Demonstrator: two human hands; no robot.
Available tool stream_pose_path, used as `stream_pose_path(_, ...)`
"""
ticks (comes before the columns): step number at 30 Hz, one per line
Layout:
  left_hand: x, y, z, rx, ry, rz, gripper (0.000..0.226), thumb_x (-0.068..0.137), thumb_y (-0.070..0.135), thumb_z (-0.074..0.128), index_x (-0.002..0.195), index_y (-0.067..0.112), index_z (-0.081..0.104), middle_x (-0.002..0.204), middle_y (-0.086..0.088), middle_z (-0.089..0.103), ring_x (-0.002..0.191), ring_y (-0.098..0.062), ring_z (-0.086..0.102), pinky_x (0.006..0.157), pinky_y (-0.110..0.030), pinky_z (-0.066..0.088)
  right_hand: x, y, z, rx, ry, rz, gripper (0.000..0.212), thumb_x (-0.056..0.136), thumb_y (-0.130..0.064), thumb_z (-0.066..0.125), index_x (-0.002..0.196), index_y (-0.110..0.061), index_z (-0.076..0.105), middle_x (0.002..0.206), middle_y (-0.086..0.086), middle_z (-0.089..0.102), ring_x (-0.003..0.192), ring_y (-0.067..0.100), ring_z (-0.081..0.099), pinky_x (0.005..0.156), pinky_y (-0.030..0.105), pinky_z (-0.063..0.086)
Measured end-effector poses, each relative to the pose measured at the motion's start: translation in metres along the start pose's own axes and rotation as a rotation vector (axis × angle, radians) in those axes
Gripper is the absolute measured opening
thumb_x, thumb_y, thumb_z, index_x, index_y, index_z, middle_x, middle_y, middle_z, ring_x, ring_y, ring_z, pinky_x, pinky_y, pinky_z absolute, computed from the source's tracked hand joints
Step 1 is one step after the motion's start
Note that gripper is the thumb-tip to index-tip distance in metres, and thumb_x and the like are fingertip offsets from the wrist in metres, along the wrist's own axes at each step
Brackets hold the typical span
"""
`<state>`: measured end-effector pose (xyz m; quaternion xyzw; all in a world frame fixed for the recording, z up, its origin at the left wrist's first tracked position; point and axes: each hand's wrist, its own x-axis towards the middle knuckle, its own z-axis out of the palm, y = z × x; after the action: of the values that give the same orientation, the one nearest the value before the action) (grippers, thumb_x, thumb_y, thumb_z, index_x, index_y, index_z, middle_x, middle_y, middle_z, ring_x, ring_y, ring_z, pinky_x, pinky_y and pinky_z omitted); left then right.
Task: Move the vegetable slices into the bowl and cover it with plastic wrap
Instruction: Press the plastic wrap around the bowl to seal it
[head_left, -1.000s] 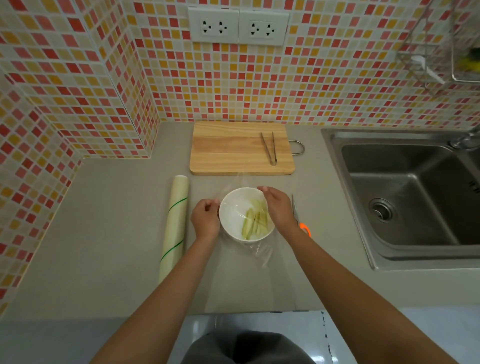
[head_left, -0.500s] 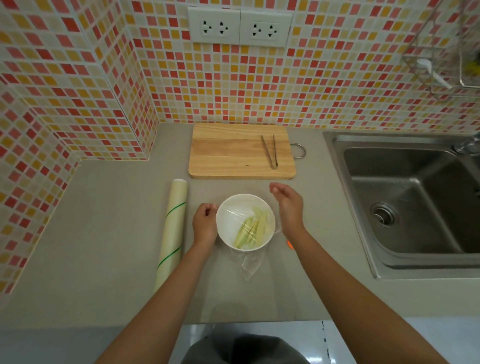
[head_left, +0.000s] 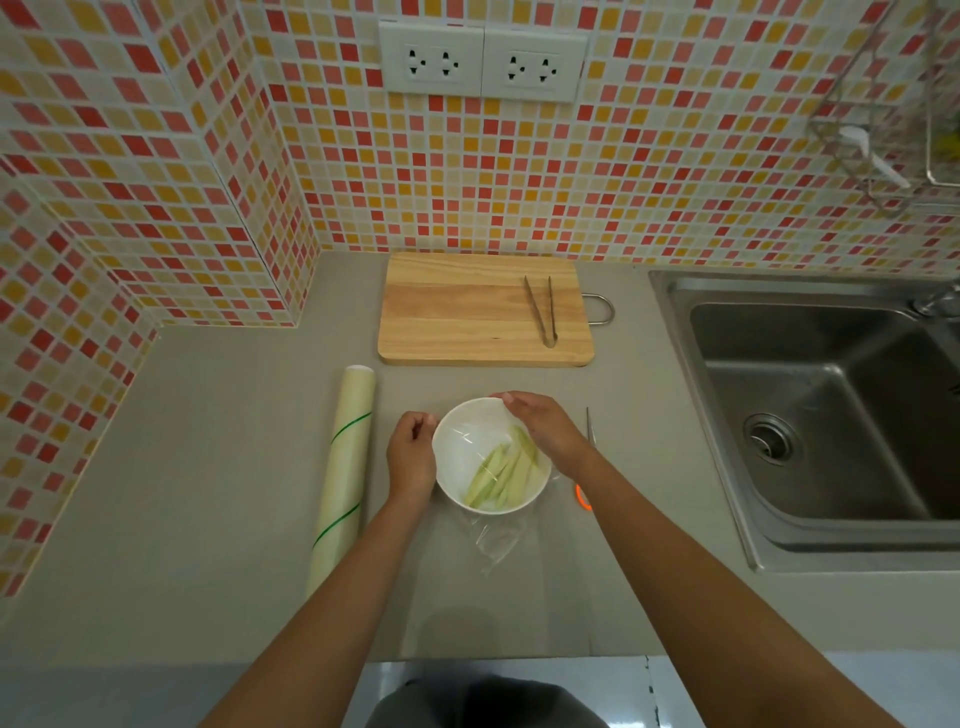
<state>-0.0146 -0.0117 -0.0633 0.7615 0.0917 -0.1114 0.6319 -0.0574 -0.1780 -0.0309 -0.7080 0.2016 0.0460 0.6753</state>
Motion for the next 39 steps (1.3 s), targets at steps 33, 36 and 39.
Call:
stream_pose_path(33,0.003,0.012,0.006,0.037,-0.059,-0.079,0.043,0.093,0.036,0.054,0.062,0.009,0.039,0.062,-0.008,0.039,0.064,-0.02,0.037,0.06,-0.031,0.03,-0.025,0.022,-0.003,0.077,0.261,-0.042,0.033,0.099,-0.021,0.045,0.086,-0.034,0.072,0.083,-0.016,0.074,0.078,-0.006,0.067,0.066,0.01,0.051)
stream_pose_path(36,0.006,0.008,0.005,0.001,-0.087,-0.096,0.044,0.093,0.031,0.057,0.059,0.013,0.034,0.061,-0.008,0.033,0.065,-0.02,0.032,0.058,-0.031,0.026,-0.025,0.026,-0.002,0.12,0.261,-0.027,0.033,0.099,-0.021,0.044,0.087,-0.032,0.074,0.086,-0.015,0.075,0.081,-0.003,0.069,0.065,0.011,0.051)
stream_pose_path(39,0.009,0.004,0.005,0.066,-0.115,-0.132,0.041,0.092,0.033,0.056,0.063,0.009,0.042,0.065,-0.012,0.041,0.067,-0.021,0.039,0.059,-0.031,0.029,-0.025,0.029,0.001,0.156,0.27,0.002,0.035,0.099,-0.022,0.041,0.089,-0.032,0.074,0.089,-0.013,0.075,0.083,-0.001,0.069,0.067,0.014,0.053)
